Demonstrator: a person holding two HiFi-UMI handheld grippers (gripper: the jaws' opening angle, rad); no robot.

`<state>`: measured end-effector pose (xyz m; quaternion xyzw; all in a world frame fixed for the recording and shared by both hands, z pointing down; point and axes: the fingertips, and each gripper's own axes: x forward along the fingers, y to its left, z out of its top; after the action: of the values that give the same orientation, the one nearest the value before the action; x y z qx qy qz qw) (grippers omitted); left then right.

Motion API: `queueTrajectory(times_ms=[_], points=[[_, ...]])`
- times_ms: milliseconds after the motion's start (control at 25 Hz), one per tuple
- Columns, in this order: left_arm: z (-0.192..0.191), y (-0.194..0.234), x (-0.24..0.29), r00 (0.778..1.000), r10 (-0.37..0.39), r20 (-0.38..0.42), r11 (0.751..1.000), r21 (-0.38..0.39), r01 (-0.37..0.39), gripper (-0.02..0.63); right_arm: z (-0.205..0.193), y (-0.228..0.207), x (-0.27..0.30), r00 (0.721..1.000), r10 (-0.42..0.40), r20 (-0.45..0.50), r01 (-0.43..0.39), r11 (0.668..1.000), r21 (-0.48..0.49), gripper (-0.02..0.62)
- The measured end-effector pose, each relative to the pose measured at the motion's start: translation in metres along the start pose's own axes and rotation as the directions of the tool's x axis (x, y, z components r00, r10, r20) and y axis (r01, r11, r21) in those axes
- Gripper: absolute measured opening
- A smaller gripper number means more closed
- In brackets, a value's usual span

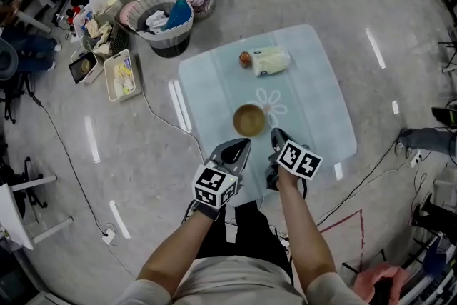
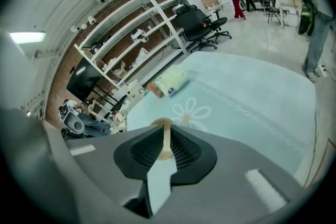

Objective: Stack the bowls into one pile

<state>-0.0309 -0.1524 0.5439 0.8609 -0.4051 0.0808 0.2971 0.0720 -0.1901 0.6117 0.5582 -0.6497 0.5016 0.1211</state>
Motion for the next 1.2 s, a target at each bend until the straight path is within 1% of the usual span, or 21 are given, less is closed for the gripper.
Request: queueTrajectory(times_ms=[120, 200, 440, 640, 840, 960, 1080, 1200], points=[[0.007, -0.009, -0.005, 1.000, 0.012, 0.010, 0.999, -0.033, -0.012, 0.006, 0.013, 0.011, -0.024, 0.998, 0.042, 0.040, -0.040, 0.998, -0.041, 0.025], [0.014, -0.016, -0.008, 0.999, 0.025, 0.023, 0.999, -0.040, -0.024, 0.006, 0.019, 0.017, -0.038, 0.996, 0.069, 0.057, -0.065, 0.995, -0.075, 0.016], [0.046, -0.044, -0.026, 0.997, 0.043, 0.065, 0.999, -0.029, -0.041, 0.006, 0.032, 0.045, -0.081, 0.984, 0.152, 0.089, -0.135, 0.976, -0.170, 0.011], [0.071, -0.056, -0.040, 0.996, 0.051, 0.076, 0.999, -0.001, -0.051, 0.006, 0.049, 0.075, -0.108, 0.967, 0.219, 0.133, -0.180, 0.950, -0.256, 0.010], [0.099, -0.064, -0.066, 0.993, 0.034, 0.117, 0.999, 0.007, -0.035, 0.006, 0.068, 0.124, -0.146, 0.927, 0.299, 0.226, -0.202, 0.907, -0.370, 0.009], [0.120, -0.069, -0.087, 0.989, 0.022, 0.149, 0.999, 0.031, -0.027, 0.006, 0.075, 0.152, -0.173, 0.900, 0.337, 0.276, -0.201, 0.883, -0.423, 0.010], [0.149, -0.074, -0.107, 0.983, 0.002, 0.182, 0.998, 0.061, -0.013, 0.006, 0.085, 0.180, -0.200, 0.871, 0.366, 0.326, -0.191, 0.866, -0.461, 0.010], [0.166, -0.085, -0.124, 0.979, -0.035, 0.199, 0.997, 0.080, 0.020, 0.006, 0.088, 0.195, -0.224, 0.851, 0.379, 0.364, -0.175, 0.858, -0.483, 0.009]])
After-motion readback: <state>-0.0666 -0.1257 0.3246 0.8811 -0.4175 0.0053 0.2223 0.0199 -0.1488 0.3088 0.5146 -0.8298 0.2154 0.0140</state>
